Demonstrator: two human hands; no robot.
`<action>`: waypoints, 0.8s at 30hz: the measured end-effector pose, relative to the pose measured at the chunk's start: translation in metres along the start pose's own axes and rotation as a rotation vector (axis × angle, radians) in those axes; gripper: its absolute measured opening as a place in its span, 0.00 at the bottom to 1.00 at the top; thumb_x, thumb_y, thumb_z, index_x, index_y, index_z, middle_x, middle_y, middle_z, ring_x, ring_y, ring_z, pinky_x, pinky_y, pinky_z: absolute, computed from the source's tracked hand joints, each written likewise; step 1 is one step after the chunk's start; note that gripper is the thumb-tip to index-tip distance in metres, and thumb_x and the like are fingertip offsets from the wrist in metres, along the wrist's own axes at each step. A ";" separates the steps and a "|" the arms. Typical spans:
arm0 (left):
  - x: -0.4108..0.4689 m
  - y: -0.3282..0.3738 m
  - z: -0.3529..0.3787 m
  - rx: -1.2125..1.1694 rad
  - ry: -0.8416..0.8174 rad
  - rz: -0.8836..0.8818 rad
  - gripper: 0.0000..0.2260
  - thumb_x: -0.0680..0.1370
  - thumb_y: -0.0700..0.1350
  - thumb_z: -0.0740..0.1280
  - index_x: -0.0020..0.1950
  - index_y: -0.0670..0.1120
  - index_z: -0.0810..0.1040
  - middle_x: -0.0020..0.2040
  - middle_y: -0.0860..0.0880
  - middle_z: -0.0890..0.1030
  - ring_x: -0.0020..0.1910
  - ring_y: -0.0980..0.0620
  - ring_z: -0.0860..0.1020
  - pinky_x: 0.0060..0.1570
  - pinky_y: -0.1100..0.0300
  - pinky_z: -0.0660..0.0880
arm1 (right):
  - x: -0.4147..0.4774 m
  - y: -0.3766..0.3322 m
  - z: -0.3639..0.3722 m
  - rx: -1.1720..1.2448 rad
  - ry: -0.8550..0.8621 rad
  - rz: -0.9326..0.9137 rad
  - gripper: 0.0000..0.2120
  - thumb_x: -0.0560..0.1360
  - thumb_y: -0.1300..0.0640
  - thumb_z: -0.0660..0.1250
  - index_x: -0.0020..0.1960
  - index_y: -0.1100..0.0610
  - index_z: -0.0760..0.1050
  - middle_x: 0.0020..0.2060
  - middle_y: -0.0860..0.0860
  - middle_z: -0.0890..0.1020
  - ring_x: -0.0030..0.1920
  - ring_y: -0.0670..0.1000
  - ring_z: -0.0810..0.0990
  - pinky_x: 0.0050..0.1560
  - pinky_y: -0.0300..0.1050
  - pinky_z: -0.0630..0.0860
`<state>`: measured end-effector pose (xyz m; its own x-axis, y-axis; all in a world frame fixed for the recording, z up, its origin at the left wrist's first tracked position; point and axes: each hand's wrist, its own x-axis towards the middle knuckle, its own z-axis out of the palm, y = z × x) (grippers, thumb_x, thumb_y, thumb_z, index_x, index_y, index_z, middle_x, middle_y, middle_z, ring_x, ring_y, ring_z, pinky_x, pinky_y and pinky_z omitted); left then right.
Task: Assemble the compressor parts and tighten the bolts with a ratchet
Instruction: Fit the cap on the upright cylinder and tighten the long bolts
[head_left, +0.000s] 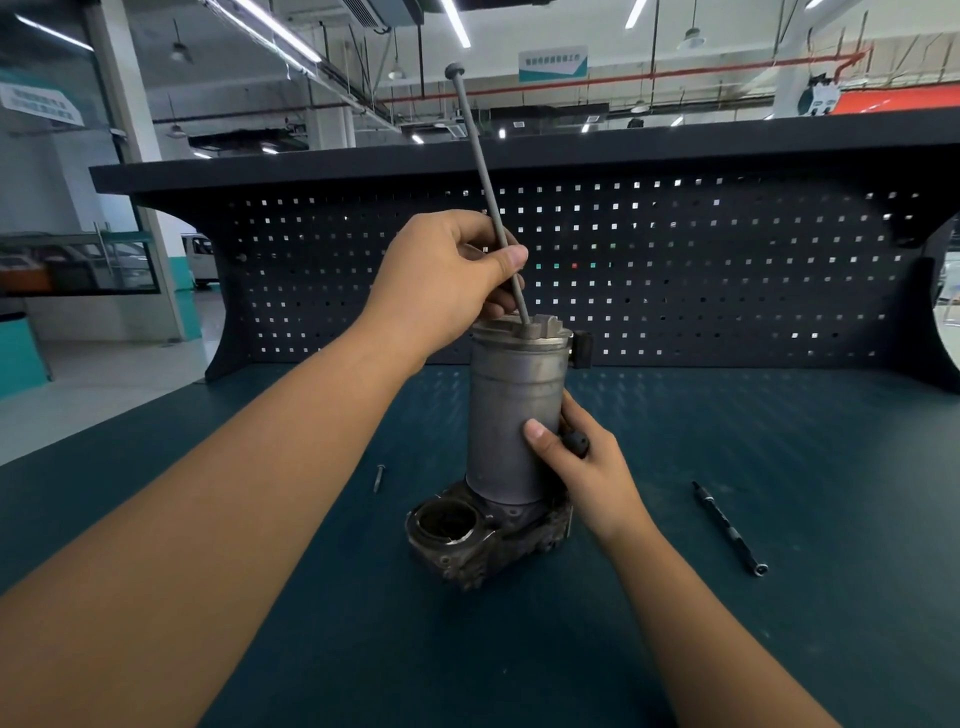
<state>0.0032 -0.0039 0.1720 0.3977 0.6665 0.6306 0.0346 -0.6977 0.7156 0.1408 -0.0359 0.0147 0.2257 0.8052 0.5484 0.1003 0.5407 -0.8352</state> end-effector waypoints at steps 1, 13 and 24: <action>0.001 0.000 0.000 -0.006 -0.001 -0.005 0.07 0.76 0.38 0.66 0.40 0.47 0.77 0.36 0.45 0.82 0.31 0.53 0.81 0.32 0.65 0.77 | 0.000 -0.001 -0.001 0.011 -0.007 0.006 0.22 0.70 0.51 0.68 0.64 0.51 0.73 0.54 0.45 0.83 0.57 0.45 0.79 0.54 0.36 0.75; 0.007 0.003 0.003 0.364 -0.074 0.056 0.03 0.76 0.47 0.67 0.43 0.52 0.80 0.39 0.53 0.82 0.38 0.57 0.80 0.39 0.64 0.75 | 0.001 -0.002 -0.003 0.032 -0.011 0.008 0.19 0.68 0.50 0.69 0.59 0.46 0.75 0.53 0.44 0.83 0.56 0.43 0.80 0.51 0.33 0.75; 0.005 -0.002 0.012 0.288 -0.112 -0.023 0.03 0.74 0.43 0.67 0.42 0.50 0.79 0.40 0.52 0.83 0.37 0.60 0.81 0.39 0.67 0.77 | 0.001 -0.002 -0.003 0.018 -0.025 -0.002 0.19 0.69 0.48 0.68 0.60 0.43 0.74 0.53 0.42 0.83 0.56 0.42 0.80 0.50 0.31 0.75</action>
<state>0.0164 -0.0026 0.1705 0.4920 0.6612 0.5663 0.2974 -0.7390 0.6045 0.1439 -0.0373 0.0165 0.2013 0.8098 0.5511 0.0829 0.5465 -0.8333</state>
